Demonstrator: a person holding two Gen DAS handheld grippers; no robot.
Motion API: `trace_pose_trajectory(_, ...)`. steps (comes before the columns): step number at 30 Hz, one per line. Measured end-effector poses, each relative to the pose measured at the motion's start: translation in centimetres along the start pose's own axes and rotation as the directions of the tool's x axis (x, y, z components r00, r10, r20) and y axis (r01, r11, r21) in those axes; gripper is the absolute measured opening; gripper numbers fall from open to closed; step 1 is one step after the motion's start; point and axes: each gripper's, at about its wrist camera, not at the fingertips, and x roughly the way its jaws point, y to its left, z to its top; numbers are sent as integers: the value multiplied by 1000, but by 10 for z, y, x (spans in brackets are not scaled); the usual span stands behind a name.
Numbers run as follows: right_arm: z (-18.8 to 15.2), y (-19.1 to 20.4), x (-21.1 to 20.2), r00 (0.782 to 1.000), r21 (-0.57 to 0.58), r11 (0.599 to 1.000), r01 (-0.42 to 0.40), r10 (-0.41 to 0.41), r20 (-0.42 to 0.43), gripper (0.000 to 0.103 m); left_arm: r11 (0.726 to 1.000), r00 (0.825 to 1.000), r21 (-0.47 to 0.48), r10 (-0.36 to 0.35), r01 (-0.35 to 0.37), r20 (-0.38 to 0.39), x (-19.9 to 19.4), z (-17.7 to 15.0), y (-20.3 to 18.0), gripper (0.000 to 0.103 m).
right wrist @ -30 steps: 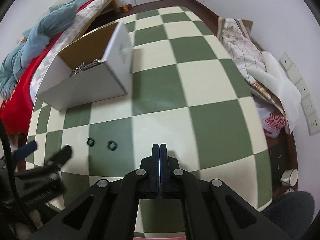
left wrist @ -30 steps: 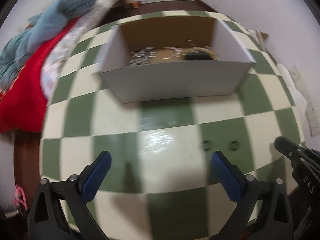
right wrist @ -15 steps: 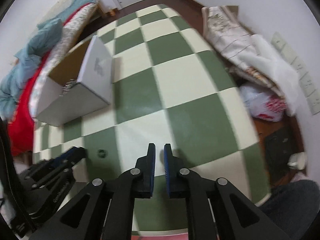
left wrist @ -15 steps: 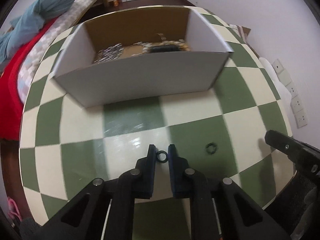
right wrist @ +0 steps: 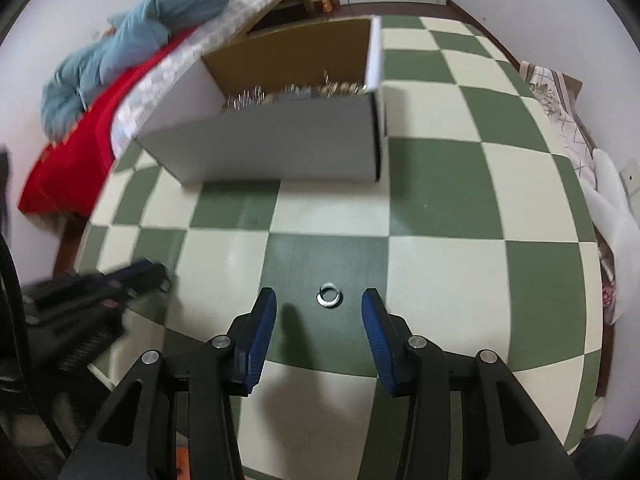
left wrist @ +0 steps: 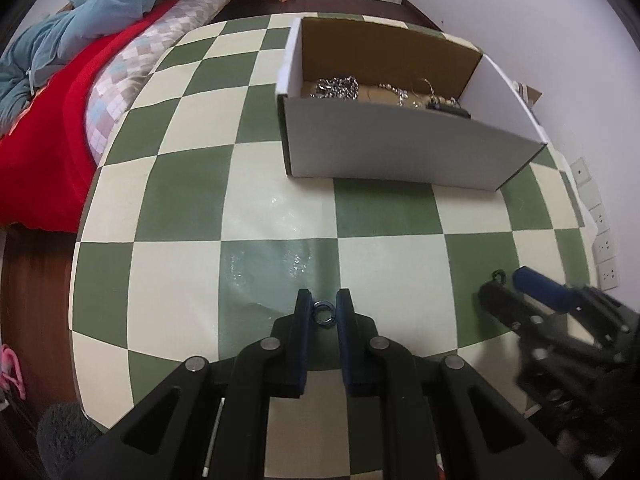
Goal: Organize jewelry
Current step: 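Carry the black ring into the box with the left tool while the right tool drops its ring in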
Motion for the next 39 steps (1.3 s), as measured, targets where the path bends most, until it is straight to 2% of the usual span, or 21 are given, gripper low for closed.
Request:
trace_pose_trajectory(2, -3, 8, 2, 999, -42, 998, 53, -53, 10, 41, 1000, 1000, 4, -1, 1, 4, -2, 0, 0, 10)
trace_pose_trajectory(5, -4, 18, 6, 993, -95, 989, 115, -112, 34, 13, 1000, 1000, 4, -6, 6, 1, -2, -1, 0, 10)
trace_pose_trajectory(8, -4, 15, 3, 994, -83, 991, 105, -103, 37, 13, 1000, 1000, -7, -13, 13, -1, -2, -1, 1, 10)
trace_pose_trajectory(12, -7, -9, -9, 999, 39, 999, 22, -24, 46, 13, 1000, 1000, -20, -25, 25, 3, -7, 0, 4, 10)
trace_pose_trajectory(16, 2, -21, -30, 998, 91, 996, -6, 0, 65, 13, 999, 999, -19, -33, 33, 18, -21, 9, 1, 10)
trace_pose_trajectory(20, 28, -20, -55, 995, 103, 994, -41, 32, 92, 13, 999, 998, -1, -43, 43, 56, -42, 34, -7, 10)
trace_pose_trajectory(26, 85, -6, -84, 988, 72, 996, -55, 44, 149, 13, 1000, 993, 25, -13, 10, 120, -63, 87, -15, 10)
trace_pose_trajectory(29, 111, -3, -81, 989, 66, 997, -42, 31, 147, 13, 999, 992, 30, 17, -21, 125, -62, 111, -17, 9)
trace_pose_trajectory(33, 140, -4, -64, 994, 73, 997, -29, 21, 104, 13, 999, 993, 20, 47, -49, 109, -52, 137, -17, 10)
trace_pose_trajectory(39, 161, -9, -39, 999, 90, 996, -22, 18, 47, 13, 998, 995, 2, 64, -64, 82, -34, 153, -16, 10)
